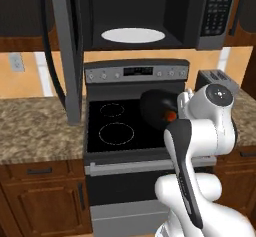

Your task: Pick the bell pepper from the sink and place it in the bowl. Then pick the bowl and place it in the microwave. Then close the microwave door and press the start button.

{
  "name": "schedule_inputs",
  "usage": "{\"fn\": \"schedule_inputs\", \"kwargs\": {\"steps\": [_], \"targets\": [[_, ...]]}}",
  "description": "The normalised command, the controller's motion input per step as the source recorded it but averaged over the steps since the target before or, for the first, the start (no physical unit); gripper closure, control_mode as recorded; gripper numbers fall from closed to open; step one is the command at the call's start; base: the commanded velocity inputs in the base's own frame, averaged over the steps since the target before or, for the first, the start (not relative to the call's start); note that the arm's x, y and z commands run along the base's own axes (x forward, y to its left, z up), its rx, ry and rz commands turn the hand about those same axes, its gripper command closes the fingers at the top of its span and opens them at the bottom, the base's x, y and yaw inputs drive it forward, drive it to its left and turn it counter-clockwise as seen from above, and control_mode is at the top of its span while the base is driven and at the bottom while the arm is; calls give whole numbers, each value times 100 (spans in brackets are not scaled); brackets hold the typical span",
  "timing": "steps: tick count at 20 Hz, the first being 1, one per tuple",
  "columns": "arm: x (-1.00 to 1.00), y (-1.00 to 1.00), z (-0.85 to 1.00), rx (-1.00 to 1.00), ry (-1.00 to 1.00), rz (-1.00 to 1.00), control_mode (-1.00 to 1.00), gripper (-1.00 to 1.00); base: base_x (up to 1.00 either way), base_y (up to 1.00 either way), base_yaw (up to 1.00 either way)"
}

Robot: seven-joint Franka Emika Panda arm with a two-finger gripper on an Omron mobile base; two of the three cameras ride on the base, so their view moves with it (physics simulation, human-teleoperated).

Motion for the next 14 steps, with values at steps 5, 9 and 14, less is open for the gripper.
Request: {"fn": "schedule_inputs", "kwargs": {"steps": [5, 9, 14], "targets": [[0, 0, 0, 0, 0, 0, 100, 100, 54, 0, -6], [0, 0, 0, 0, 0, 0, 100, 100, 38, 0, -8], [0, 0, 0, 0, 0, 0, 100, 100, 20, 0, -12]]}}
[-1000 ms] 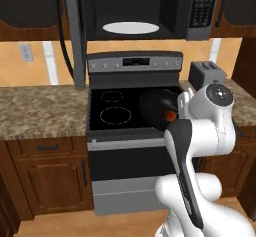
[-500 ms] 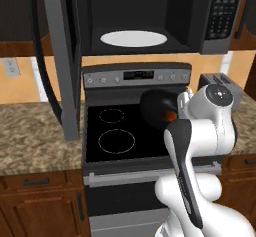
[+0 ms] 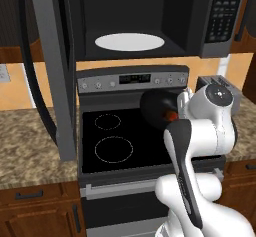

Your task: Pick the bell pepper from the sink and place it in the bowl. Then pick the bowl and place it in the microwave. Then close the microwave door and press the start button.

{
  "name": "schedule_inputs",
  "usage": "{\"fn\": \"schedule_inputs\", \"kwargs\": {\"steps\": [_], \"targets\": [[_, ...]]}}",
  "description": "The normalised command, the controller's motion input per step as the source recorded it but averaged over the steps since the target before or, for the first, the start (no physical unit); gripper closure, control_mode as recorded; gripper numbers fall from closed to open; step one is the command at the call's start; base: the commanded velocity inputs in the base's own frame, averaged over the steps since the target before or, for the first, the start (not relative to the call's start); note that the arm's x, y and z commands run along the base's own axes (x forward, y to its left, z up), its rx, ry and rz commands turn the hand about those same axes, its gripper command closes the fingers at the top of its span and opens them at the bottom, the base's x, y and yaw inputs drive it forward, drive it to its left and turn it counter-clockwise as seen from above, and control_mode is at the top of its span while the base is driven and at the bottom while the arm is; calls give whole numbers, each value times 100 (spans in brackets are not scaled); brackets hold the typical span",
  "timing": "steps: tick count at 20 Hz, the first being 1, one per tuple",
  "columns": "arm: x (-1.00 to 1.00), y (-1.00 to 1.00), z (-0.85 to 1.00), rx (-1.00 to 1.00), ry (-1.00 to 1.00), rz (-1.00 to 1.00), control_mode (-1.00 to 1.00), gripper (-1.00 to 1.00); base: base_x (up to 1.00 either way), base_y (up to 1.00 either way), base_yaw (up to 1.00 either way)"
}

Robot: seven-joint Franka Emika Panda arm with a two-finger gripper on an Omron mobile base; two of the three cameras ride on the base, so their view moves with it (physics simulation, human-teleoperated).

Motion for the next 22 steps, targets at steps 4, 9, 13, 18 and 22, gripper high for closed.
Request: {"fn": "schedule_inputs", "kwargs": {"steps": [4, 9, 13, 18, 22], "targets": [[4, 0, 6, 2, -1, 0, -100, 100, 0, 0, 0], [-11, 1, 88, 12, -31, 3, -100, 100, 0, 0, 0], [17, 0, 79, 3, -22, 0, -100, 100, 0, 0, 0], [16, 4, 64, 0, -16, 0, -100, 100, 0, 0, 0], [6, 0, 58, -1, -4, 0, -100, 100, 0, 0, 0]]}}
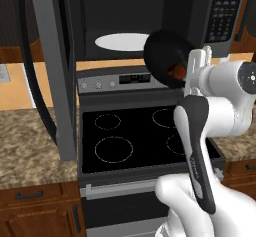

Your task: Pick the bell pepper from the sink and place it in the bowl. Then pick the bowl and place it in the microwave. Then close the microwave door and press the start button.

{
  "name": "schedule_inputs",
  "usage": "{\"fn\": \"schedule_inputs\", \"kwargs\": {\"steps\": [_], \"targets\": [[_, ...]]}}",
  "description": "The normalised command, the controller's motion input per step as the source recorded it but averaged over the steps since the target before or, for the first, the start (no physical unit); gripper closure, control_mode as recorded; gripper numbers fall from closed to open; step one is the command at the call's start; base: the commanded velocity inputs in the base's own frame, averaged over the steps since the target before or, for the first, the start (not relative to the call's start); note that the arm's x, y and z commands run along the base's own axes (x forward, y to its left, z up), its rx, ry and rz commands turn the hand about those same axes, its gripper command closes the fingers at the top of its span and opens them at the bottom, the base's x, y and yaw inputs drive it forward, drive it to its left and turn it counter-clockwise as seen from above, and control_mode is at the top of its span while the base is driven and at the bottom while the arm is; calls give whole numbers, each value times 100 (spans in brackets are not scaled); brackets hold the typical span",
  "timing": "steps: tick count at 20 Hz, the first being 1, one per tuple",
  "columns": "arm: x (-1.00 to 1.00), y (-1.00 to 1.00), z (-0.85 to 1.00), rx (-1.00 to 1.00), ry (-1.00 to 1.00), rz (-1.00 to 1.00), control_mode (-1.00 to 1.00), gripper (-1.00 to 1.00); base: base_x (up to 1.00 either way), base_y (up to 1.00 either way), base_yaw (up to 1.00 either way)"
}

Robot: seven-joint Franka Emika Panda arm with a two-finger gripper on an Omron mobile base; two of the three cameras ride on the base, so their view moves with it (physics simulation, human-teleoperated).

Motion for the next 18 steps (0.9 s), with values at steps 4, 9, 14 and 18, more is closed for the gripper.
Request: {"fn": "schedule_inputs", "kwargs": {"steps": [4, 9, 14, 18], "targets": [[34, 0, 46, -2, 2, 0, -100, 100, 0, 0, 0], [53, 0, 41, -6, 8, 1, -100, 100, 0, 0, 0], [66, 1, 13, -7, 11, 4, -100, 100, 0, 0, 0], [67, 0, 1, -3, 2, 12, -100, 100, 0, 0, 0]]}}
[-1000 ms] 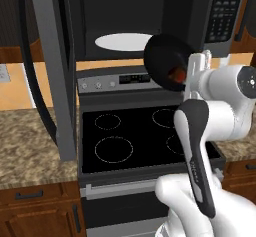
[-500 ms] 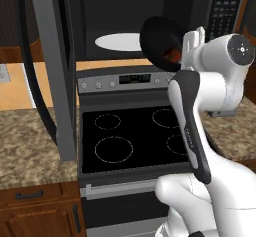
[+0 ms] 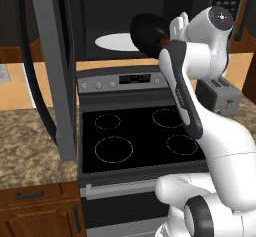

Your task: Pick the bell pepper from the sink and place it in the bowl. Then pick the bowl and place it in the microwave. Then close the microwave door and press the start button.

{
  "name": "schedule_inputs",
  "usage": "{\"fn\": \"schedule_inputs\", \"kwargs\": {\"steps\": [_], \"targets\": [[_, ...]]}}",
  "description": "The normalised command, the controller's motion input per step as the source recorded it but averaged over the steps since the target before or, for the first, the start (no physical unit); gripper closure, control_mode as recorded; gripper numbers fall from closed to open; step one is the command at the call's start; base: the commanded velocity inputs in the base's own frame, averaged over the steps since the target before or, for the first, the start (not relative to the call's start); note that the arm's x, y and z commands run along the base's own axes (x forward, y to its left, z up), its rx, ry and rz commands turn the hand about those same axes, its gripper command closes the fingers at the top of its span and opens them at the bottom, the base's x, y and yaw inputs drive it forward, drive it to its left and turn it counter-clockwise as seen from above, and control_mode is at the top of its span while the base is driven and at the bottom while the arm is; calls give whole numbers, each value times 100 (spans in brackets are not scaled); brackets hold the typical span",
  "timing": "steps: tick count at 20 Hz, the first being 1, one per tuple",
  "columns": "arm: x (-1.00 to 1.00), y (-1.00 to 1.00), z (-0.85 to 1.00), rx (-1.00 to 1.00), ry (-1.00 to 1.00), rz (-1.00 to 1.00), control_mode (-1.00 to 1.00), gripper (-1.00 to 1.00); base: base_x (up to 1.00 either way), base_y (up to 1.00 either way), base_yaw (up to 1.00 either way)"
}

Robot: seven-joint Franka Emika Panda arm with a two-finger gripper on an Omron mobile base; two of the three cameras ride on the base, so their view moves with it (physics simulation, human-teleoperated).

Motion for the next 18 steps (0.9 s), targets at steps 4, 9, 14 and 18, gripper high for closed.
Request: {"fn": "schedule_inputs", "kwargs": {"steps": [4, 9, 14, 18], "targets": [[71, 5, 0, 0, 0, 12, -100, 100, 0, 0, 0], [70, 0, 0, -4, 0, 11, -100, 100, 0, 0, 0], [68, 3, 0, -10, 4, 10, -100, 100, 0, 0, 0], [55, 8, 0, -8, 8, 10, -100, 100, 0, 0, 0]]}}
